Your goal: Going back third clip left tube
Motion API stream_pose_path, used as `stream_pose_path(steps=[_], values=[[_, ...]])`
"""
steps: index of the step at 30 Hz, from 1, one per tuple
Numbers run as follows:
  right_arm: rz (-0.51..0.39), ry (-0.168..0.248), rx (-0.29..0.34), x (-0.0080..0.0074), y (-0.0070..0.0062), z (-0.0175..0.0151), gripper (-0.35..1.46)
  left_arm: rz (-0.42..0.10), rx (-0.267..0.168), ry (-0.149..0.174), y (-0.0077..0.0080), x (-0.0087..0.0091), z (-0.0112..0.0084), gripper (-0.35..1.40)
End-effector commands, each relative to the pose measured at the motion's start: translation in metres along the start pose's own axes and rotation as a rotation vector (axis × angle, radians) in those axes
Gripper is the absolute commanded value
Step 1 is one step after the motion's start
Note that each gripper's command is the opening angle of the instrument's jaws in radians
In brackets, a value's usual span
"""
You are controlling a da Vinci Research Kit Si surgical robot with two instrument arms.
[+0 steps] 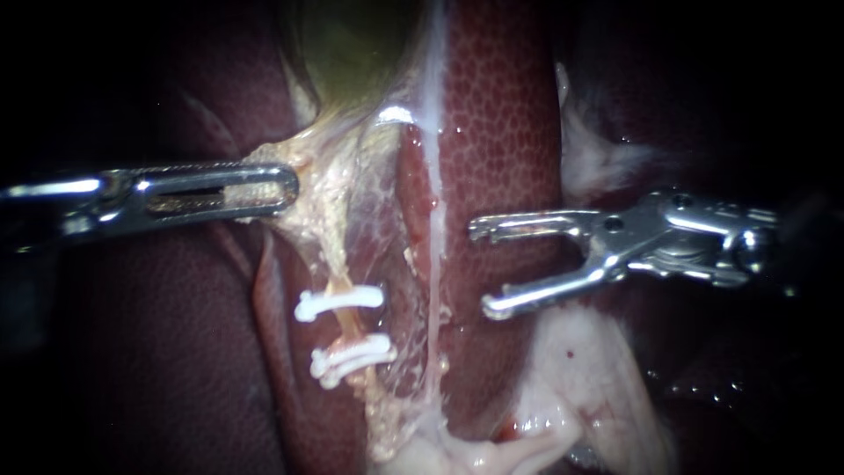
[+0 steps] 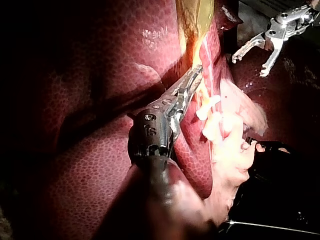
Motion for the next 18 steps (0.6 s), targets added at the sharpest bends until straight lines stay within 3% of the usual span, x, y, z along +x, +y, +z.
stream_pose_path(steps=[1, 9, 18], values=[[0.001, -0.003, -0.003, 0.0003, -0.0002, -0.0002, 0.6, 0.0, 0.0, 0.0, 0.0001, 0.0001, 0.0001, -0.35], [-0.011, -0.011, 0.0, 0.0009, -0.001, -0.0007, 0.6, 0.001, -0.004, -0.002, 0.0007, 0.0003, 0.0014, -0.35], [-0.011, -0.011, 0.0, 0.0009, -0.0011, -0.0006, 0.6, 0.012, -0.018, 0.012, 0.0015, 0.0023, 0.0059, -0.35]])
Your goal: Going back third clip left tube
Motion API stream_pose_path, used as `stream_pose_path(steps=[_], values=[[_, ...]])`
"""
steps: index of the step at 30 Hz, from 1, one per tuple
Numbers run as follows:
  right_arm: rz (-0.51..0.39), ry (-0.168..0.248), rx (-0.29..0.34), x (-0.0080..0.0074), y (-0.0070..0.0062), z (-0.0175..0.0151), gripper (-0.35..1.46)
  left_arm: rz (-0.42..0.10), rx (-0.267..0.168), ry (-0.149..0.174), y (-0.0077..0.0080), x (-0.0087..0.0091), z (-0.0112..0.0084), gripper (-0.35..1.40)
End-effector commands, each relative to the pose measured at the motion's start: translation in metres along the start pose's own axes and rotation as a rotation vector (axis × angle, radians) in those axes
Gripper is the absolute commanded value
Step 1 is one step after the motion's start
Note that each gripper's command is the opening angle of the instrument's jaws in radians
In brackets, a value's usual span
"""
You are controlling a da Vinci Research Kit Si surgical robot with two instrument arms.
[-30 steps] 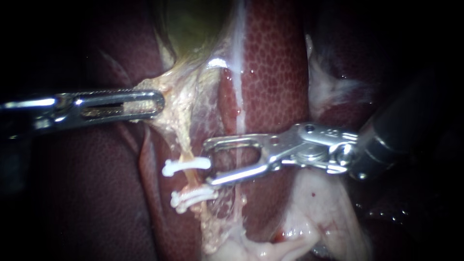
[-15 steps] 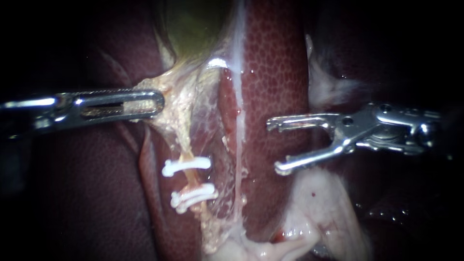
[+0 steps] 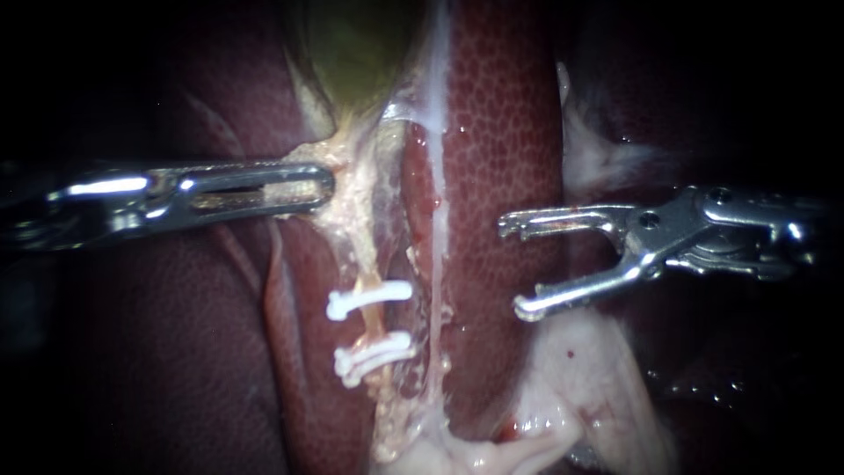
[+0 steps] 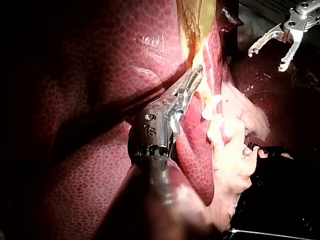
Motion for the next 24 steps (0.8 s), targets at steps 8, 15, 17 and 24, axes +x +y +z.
stream_pose_path(steps=[8, 15, 17, 24], values=[[0.0, 0.0, 0.001, 0.0, -0.0002, 0.0, 0.6, 0.005, -0.001, 0.016, -0.0001, 0.0008, 0.002, -0.35], [0.0, 0.0, 0.0, 0.0003, -0.0005, 0.0002, 0.6, 0.005, 0.0, 0.016, 0.0, 0.0007, 0.0022, -0.35], [0.0, 0.0, 0.001, 0.0003, -0.0005, 0.0002, 0.6, 0.005, -0.001, 0.016, 0.0, 0.0008, 0.0023, -0.35], [-0.006, -0.002, 0.0, 0.0003, -0.0006, 0.0002, 0.6, 0.006, -0.002, 0.018, 0.0, 0.0008, 0.0023, -0.35]])
